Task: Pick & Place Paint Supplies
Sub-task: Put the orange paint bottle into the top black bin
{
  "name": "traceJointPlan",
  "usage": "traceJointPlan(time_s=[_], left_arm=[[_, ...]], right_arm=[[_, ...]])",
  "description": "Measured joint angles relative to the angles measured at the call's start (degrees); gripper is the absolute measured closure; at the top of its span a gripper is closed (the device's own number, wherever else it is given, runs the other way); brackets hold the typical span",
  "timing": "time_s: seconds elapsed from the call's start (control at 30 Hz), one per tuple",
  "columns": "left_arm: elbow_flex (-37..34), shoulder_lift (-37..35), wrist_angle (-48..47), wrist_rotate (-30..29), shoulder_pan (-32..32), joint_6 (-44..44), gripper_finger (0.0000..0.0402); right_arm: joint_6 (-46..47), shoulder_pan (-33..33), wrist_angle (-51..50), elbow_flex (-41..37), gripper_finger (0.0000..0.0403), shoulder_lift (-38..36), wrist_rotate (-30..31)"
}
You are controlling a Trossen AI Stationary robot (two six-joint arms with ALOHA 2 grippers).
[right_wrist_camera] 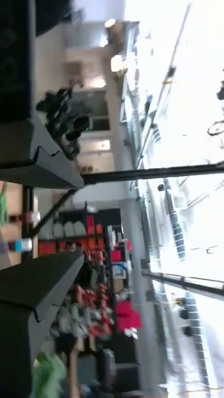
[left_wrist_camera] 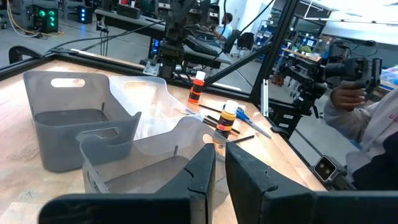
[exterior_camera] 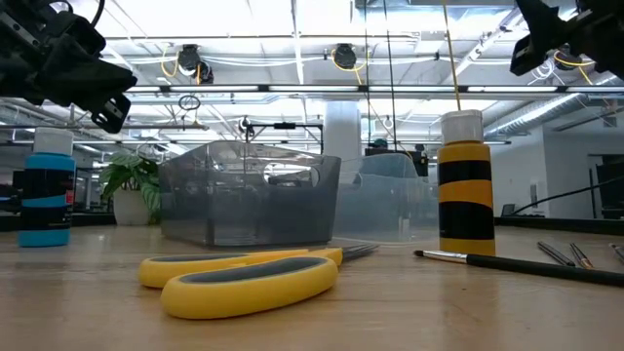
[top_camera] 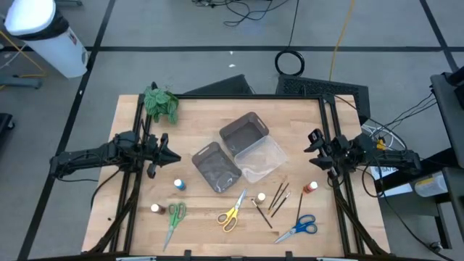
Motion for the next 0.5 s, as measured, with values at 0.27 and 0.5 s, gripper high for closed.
traceJointPlan(time_s=[0.27,0.5], left_arm=[[0.0,0.0,0.0,0.0,0.0,0.0,0.0355],[0.0,0.0,0.0,0.0,0.0,0.0,0.0355]], right_arm=[[6.9,0.0,5.2,0.0,0.0243,0.0,2.0],[8.3,2.9,8.9,0.0,0.0220,0.6,-1.9]])
